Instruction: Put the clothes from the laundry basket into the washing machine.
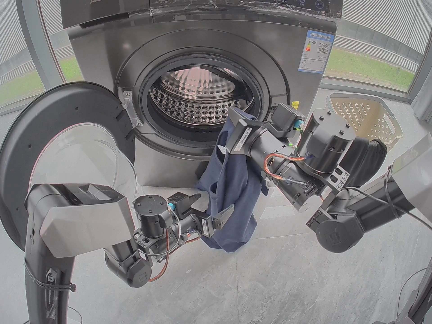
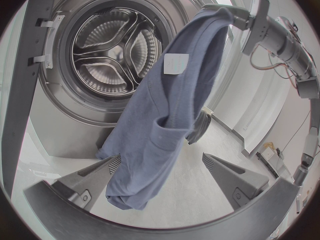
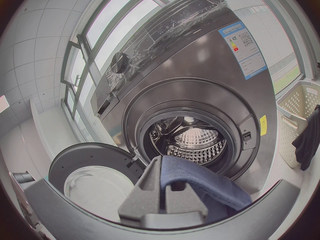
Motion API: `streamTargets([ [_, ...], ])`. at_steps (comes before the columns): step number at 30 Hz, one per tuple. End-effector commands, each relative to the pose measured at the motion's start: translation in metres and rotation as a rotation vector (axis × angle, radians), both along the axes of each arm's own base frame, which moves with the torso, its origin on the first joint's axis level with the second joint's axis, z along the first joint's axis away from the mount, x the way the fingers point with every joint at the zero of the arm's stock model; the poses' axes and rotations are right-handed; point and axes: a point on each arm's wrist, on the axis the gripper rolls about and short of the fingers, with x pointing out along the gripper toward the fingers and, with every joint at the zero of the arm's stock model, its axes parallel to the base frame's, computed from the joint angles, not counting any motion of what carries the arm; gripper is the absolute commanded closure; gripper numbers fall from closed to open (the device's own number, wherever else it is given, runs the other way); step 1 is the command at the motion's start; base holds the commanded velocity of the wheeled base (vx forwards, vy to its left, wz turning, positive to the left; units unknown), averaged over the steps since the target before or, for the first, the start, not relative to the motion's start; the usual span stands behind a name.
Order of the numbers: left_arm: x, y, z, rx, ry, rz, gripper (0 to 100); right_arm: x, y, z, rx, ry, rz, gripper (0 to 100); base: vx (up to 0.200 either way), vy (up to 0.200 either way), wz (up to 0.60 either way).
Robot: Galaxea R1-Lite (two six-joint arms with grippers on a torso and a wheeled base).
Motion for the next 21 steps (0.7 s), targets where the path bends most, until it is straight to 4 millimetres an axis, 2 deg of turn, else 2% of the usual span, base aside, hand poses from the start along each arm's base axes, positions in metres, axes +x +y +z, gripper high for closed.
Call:
streamTargets([
  [1, 0.02, 0.0, -0.018, 0.0, -0.002, 0.03, 0, -0.008, 0.002, 0.003, 0.003, -0.003, 0.016, 100, 0.0, 0.0, 0.0],
  [11, 0.037, -0.007, -0.022, -0.026, -0.043, 0.055, 0, -0.013, 0.001, 0.002, 0.002, 0.0, 0.025, 100, 0.0, 0.0, 0.0],
  [12, 0.038, -0.008, -0.022, -0.027, -0.046, 0.055, 100, -0.014, 0.001, 0.002, 0.002, 0.0, 0.027, 100, 0.0, 0.0, 0.0],
  [21, 0.038, -0.007, -0.01, -0.044, -0.071, 0.067, 100, -0.012, -0.002, -0.001, 0.002, 0.01, 0.022, 100, 0.0, 0.0, 0.0],
])
